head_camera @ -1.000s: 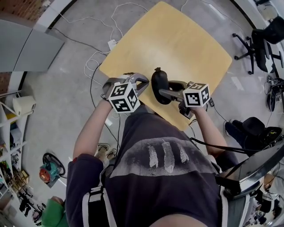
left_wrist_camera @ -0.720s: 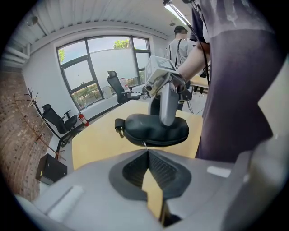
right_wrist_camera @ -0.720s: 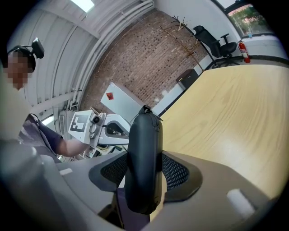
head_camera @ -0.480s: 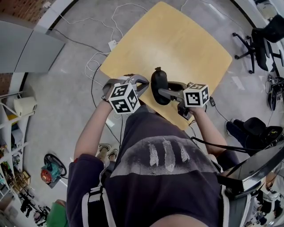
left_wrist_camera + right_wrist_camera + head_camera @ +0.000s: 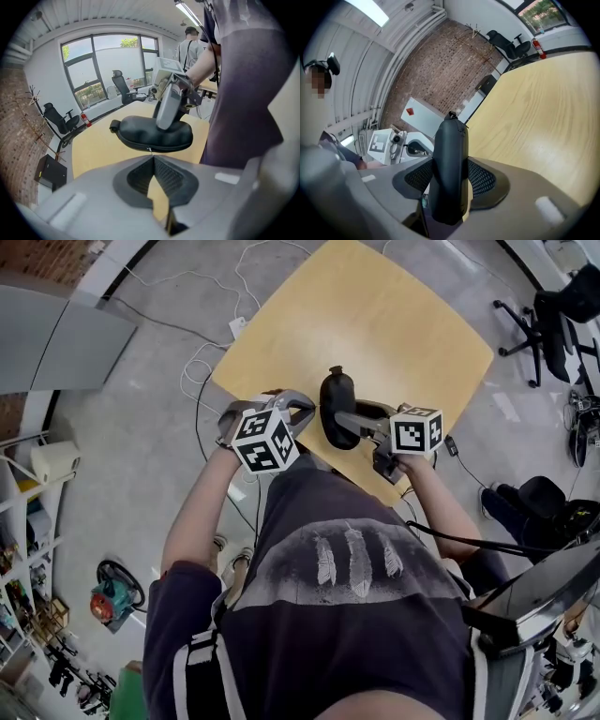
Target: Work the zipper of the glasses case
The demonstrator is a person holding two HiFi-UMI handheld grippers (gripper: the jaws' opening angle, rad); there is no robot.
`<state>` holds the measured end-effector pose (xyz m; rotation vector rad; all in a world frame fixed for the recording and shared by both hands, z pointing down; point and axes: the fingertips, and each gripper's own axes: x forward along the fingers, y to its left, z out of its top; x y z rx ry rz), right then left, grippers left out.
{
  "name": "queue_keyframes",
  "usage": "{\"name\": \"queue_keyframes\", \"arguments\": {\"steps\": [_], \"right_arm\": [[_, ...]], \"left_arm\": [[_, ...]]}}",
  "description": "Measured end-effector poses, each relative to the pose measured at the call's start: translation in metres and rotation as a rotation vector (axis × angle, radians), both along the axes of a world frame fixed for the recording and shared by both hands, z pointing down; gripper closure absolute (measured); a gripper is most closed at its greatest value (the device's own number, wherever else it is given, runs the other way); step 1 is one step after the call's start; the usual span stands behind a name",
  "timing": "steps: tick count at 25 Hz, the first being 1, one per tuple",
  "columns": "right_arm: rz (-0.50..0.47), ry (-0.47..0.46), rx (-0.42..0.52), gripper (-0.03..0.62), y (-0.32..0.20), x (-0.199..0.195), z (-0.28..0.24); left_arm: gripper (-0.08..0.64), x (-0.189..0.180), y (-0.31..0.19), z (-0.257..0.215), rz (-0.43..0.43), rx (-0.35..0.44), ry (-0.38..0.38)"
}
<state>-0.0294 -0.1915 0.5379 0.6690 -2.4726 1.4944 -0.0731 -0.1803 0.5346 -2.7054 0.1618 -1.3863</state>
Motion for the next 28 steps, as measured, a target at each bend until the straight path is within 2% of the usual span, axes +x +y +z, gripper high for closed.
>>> {"name": "queue_keyframes", "arguments": {"steps": [4, 15, 28], "right_arm": [[0.080, -0.056, -0.037, 0.356, -0.010, 0.005, -0.004], [0.106, -0.050, -0.025, 0.356, -0.022, 0.003, -0.006], [0.228, -0.100, -0.074, 0.360, -0.037, 0.007, -0.003]], "left_arm": [[0.560, 0.003, 0.005, -0.001, 0.001, -0.014, 0.015], [0.560, 0.000, 0.008, 0.002, -0.025, -0.048, 0.028], [0.560, 0.008, 0.032, 0.012, -0.039, -0.102, 0.034]]}}
